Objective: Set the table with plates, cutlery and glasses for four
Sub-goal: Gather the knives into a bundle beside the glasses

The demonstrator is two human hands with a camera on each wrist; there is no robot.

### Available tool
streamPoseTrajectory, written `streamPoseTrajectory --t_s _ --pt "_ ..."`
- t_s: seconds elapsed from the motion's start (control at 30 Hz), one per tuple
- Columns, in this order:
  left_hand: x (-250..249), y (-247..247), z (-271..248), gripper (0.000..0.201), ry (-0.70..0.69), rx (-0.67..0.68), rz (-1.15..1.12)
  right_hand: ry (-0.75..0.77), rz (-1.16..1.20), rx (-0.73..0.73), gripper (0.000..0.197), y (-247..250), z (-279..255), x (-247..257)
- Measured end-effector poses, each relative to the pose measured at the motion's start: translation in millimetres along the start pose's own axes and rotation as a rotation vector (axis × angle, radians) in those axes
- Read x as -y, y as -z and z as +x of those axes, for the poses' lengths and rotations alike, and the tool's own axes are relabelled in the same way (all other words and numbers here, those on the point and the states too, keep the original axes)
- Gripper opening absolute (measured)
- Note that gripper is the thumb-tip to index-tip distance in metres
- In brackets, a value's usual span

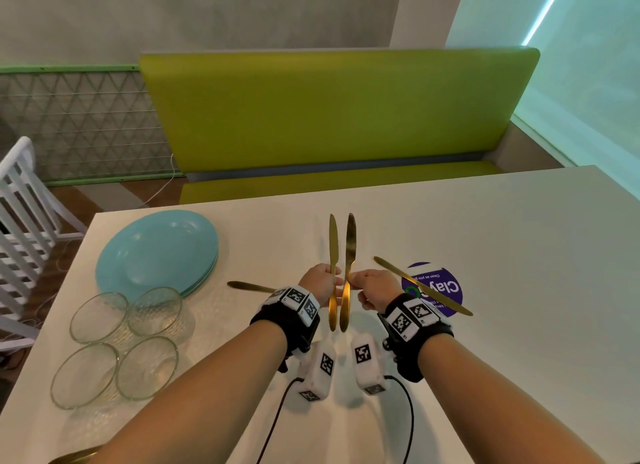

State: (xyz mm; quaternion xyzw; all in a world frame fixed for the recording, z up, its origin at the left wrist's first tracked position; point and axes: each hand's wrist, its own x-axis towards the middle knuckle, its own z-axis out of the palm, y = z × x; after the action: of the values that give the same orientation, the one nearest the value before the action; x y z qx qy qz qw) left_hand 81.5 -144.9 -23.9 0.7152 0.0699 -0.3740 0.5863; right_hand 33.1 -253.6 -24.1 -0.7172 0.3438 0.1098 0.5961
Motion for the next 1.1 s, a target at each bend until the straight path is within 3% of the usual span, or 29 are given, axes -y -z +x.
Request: streamPoseTrajectory --t_s 0.43,0.57,0.73,0.9,1.1 --pt "1.7 -6.4 2.4 0.026 0.013 0.086 -0.015 0.037 -0.155 -0.035 0.025 -6.9 4.9 1.5" --pt "3.2 -6.4 4.9 0.028 0.028 0.053 -0.041 0.092 -0.243 -0.061 0.016 -6.8 9.5 1.3" --pt "5.1 0.6 13.6 0.027 0.050 -0.057 -0.111 0.122 -0.564 -0.161 0.027 12.9 22.6 -0.2" --pt "4.7 16.1 18.9 0.024 0.086 -0.106 -0.166 0.002 -0.796 -0.358 0.031 54.7 41.8 -11.0" --pt "4.7 23.8 27.0 0.026 0.104 -0.142 -0.125 -0.044 -1.016 -0.362 0.025 71.4 60.1 -27.5"
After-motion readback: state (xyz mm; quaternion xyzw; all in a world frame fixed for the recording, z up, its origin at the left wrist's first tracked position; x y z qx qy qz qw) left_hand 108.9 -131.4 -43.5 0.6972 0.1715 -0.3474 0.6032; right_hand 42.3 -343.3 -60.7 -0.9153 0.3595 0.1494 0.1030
